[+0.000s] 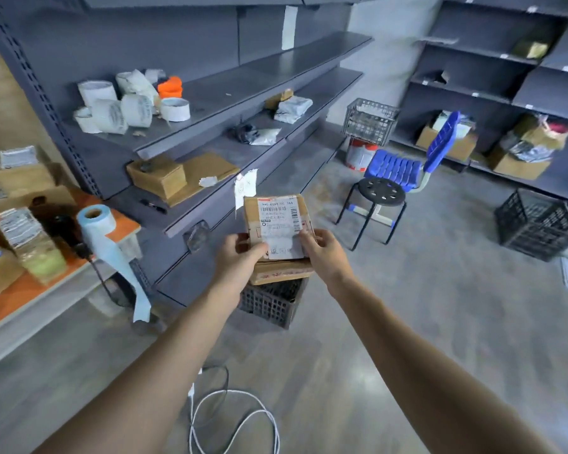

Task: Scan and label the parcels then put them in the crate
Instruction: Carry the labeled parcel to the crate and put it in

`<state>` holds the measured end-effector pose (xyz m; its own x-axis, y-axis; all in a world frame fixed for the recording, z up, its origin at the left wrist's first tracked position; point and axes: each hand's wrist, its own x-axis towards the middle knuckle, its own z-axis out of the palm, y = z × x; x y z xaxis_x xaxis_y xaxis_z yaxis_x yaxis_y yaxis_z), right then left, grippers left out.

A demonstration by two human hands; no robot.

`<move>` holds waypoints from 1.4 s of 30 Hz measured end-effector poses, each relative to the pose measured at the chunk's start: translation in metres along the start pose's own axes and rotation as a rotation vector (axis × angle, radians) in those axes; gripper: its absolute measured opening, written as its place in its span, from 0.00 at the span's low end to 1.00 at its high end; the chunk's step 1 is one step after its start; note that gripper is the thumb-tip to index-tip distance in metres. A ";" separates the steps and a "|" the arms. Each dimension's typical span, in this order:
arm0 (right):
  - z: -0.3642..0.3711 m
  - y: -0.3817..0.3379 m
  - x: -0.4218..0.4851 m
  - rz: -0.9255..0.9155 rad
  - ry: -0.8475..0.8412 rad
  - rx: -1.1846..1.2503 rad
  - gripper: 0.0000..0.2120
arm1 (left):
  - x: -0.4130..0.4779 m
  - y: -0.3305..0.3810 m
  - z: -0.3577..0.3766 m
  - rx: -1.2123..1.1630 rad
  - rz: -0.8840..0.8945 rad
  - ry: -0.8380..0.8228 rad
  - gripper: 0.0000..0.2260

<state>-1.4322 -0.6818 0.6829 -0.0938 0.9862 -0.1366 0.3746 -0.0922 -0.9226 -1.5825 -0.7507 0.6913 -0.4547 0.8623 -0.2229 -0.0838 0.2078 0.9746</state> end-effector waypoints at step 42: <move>0.029 0.157 0.582 0.087 -1.002 -0.363 0.14 | 0.417 -0.142 0.269 0.060 -0.430 0.690 0.23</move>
<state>-1.4544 -0.1263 0.4482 -0.7066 0.4003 -0.5835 0.6534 0.0524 -0.7552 -1.5217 -0.2959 0.4543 -0.8390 0.2271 -0.4945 -0.3367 0.4972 0.7997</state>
